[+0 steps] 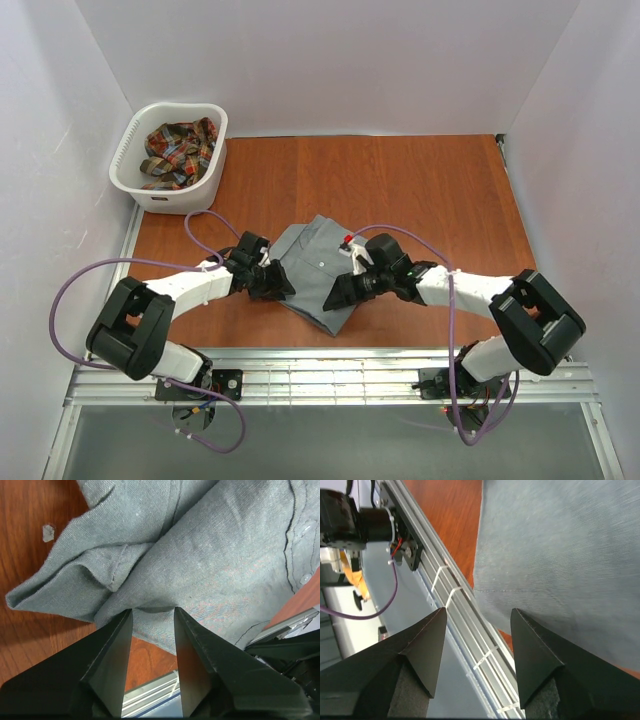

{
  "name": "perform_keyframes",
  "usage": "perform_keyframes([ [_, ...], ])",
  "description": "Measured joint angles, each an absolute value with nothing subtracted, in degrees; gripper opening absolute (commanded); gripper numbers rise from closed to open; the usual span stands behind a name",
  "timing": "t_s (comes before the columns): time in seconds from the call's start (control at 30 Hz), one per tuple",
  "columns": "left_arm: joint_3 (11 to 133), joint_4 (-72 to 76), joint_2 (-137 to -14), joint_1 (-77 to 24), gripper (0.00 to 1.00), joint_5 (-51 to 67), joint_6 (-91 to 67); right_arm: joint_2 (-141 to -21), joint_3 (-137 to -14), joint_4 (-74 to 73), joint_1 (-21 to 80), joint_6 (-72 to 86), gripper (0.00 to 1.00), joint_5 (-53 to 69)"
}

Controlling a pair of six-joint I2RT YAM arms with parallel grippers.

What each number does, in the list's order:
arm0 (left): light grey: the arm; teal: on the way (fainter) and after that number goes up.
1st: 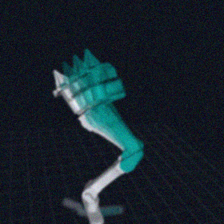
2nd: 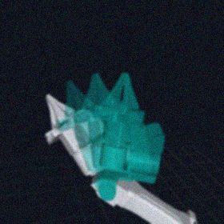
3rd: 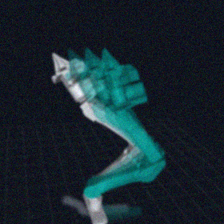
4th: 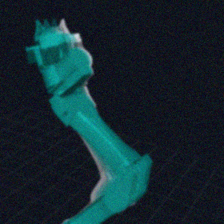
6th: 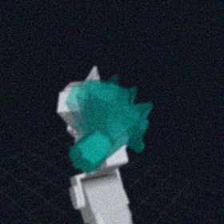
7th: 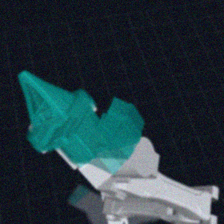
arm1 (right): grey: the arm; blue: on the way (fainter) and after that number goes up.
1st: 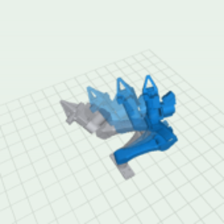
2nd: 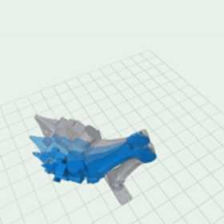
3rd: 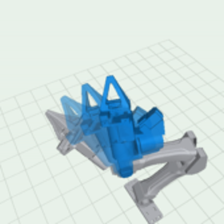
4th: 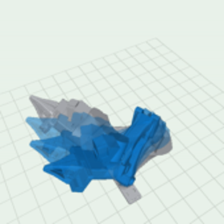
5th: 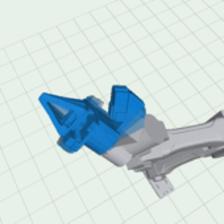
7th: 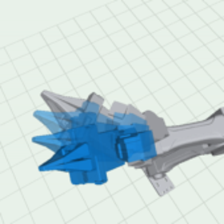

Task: Fold and stack the long sleeve shirts
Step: Fold the shirt

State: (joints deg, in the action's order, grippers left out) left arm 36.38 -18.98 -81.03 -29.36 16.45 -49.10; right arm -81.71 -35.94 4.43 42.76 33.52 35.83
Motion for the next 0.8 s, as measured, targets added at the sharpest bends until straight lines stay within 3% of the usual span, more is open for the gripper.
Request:
perform_keyframes([
  [0.33,36.4,-18.1,-82.1,-27.3,0.31,17.6,-47.7,-91.9,-34.6,8.8,44.2,36.9,0.46,37.5],
  [0.63,40.8,-18.0,-87.8,-21.3,0.27,20.4,-45.7,-93.2,-31.5,14.6,42.1,38.4,0.44,42.9],
  [0.73,42.8,-18.1,-89.4,-21.2,0.29,20.4,-45.1,-92.4,-31.3,14.1,42.0,38.0,0.43,43.1],
  [0.8,43.2,-18.6,-89.0,-21.1,0.36,19.8,-44.7,-90.6,-31.3,11.9,42.0,37.3,0.44,42.4],
])
